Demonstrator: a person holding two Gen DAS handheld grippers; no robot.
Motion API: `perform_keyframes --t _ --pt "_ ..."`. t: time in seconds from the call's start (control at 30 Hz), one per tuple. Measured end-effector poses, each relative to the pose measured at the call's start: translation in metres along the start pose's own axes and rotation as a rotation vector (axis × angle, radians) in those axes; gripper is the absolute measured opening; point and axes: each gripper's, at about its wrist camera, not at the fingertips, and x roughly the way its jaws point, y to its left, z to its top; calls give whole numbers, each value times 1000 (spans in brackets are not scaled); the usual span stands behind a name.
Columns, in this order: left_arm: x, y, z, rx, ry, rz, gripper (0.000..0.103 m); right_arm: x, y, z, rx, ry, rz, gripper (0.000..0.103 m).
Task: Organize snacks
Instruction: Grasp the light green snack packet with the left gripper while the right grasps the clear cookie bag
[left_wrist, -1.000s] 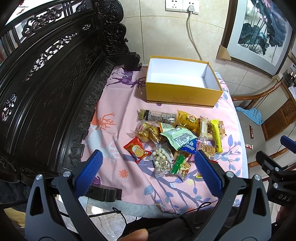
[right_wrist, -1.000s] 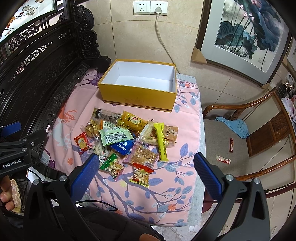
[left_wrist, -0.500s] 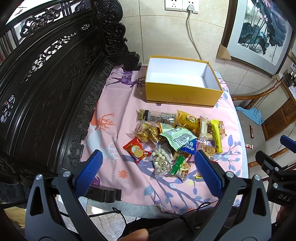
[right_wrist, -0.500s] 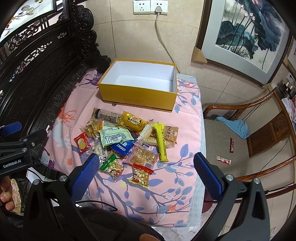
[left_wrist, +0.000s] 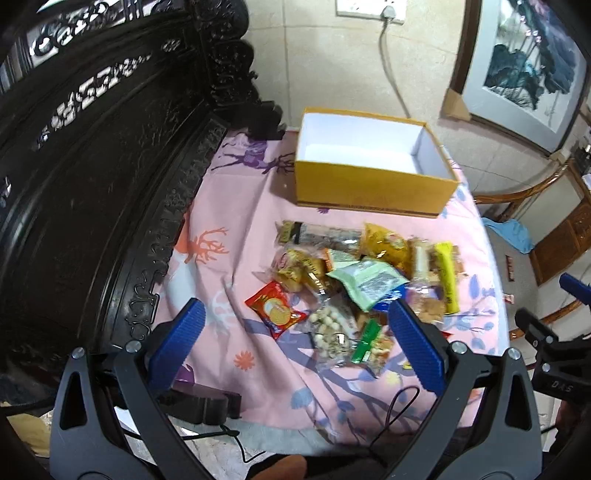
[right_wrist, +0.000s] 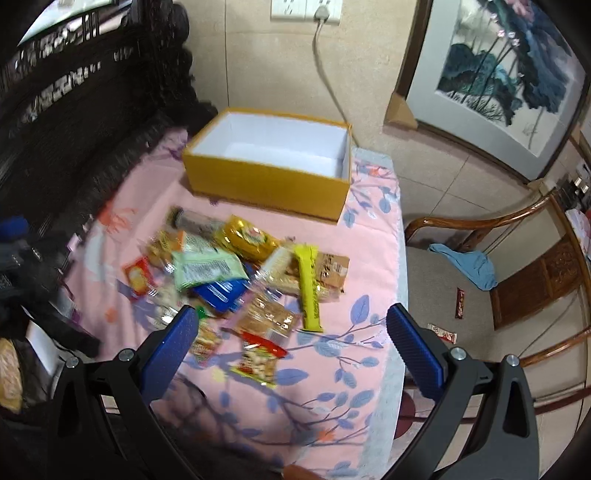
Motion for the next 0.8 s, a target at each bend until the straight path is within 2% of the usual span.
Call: perform_keyframes --t 0.1,0.17,0.23,0.27,0.33,0.43,0.63,0.7,0.73,0.77,0.8 --pt "23 7 -10 -9 8 14 101 39 -13 -15 16 33 86 102" --pt "32 10 -16 -7 23 16 101 62 -15 -22 -3 27 173 100" --pt "37 12 -19 -8 41 4 101 84 -10 -25 -60 29 231 91" --pt "39 12 -19 -7 47 4 101 97 -5 -26 -99 38 257 90" --pt "39 12 -21 -3 50 0 101 119 6 -27 -193 57 273 86" --pt "38 13 -21 7 60 10 101 150 19 -27 -307 95 306 85" --pt "40 27 -26 -26 97 52 101 187 38 -31 -479 159 304 85" --pt "41 32 -28 -47 109 58 101 195 42 -33 -505 166 309 79" --pt "42 34 -28 -55 112 60 101 197 42 -33 -507 166 312 71" --pt "44 35 -28 -63 113 60 101 197 42 -32 -500 164 323 70" --pt "45 35 -28 -69 113 57 101 197 40 -32 -487 163 336 64"
